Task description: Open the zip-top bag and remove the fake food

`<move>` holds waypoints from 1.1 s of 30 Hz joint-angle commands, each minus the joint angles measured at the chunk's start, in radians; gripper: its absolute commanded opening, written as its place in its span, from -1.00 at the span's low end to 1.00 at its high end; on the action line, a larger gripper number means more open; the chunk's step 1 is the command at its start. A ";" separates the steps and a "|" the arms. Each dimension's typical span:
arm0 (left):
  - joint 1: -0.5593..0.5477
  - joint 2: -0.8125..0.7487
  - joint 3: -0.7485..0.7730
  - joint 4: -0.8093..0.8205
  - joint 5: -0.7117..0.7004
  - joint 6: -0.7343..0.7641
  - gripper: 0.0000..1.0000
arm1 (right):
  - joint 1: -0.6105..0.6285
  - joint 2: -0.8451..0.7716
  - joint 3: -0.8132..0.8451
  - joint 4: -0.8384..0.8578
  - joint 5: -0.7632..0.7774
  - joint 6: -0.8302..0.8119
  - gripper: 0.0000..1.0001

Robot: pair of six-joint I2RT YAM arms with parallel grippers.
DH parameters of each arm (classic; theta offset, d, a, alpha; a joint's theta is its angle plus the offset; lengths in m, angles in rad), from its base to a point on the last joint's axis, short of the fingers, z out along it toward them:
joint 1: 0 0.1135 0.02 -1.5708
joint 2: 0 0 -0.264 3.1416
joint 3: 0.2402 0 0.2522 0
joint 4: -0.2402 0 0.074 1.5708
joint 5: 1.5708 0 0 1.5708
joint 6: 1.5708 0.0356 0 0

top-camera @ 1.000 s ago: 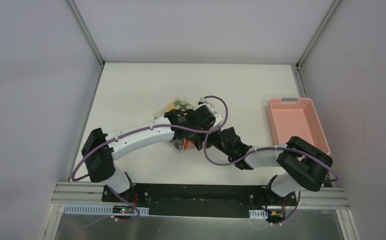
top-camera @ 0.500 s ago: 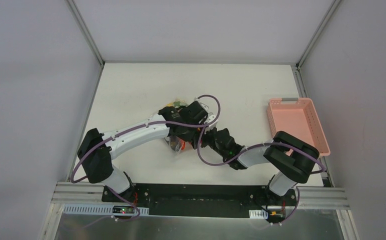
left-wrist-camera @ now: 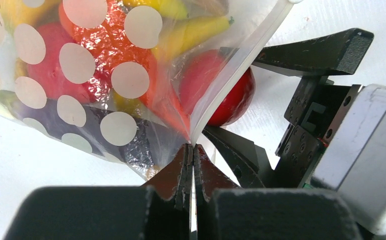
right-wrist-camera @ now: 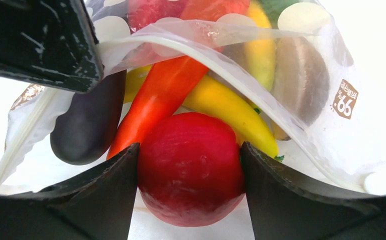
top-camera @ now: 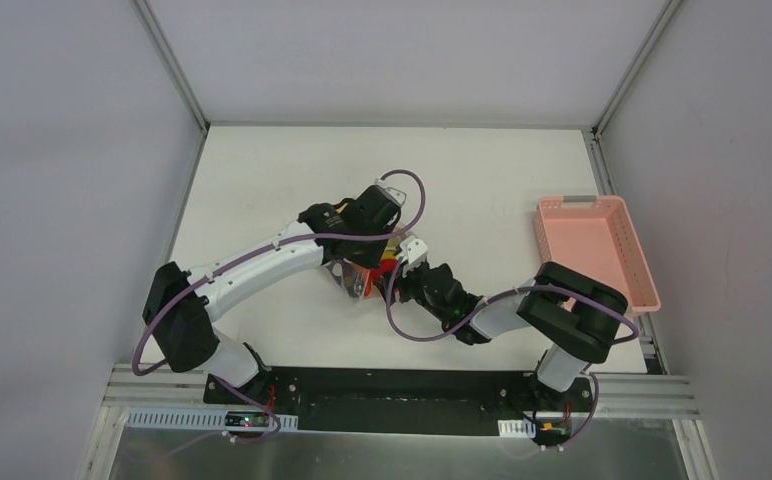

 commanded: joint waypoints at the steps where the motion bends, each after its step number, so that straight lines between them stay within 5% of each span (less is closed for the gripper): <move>1: 0.009 -0.023 0.047 -0.001 0.019 0.015 -1.00 | 0.010 -0.017 -0.003 -0.055 0.013 -0.013 -0.23; 6: 0.017 -0.017 0.076 -0.042 0.016 0.059 -1.00 | 0.011 -0.160 0.044 -0.249 -0.009 0.018 -0.53; 16: 0.040 0.001 0.138 -0.101 0.016 0.151 -1.00 | 0.009 -0.517 0.170 -0.792 -0.015 0.148 -0.56; 24: 0.042 -0.031 0.106 -0.070 0.016 0.183 -1.00 | -0.018 -0.706 0.353 -1.320 0.372 0.274 -0.60; 28: 0.042 -0.054 0.086 -0.063 0.014 0.204 -1.00 | -0.135 -0.735 0.422 -1.450 0.569 0.290 -0.60; 33: 0.042 -0.078 0.059 -0.045 -0.001 0.222 -1.00 | -0.419 -0.744 0.450 -1.465 0.579 0.322 -0.61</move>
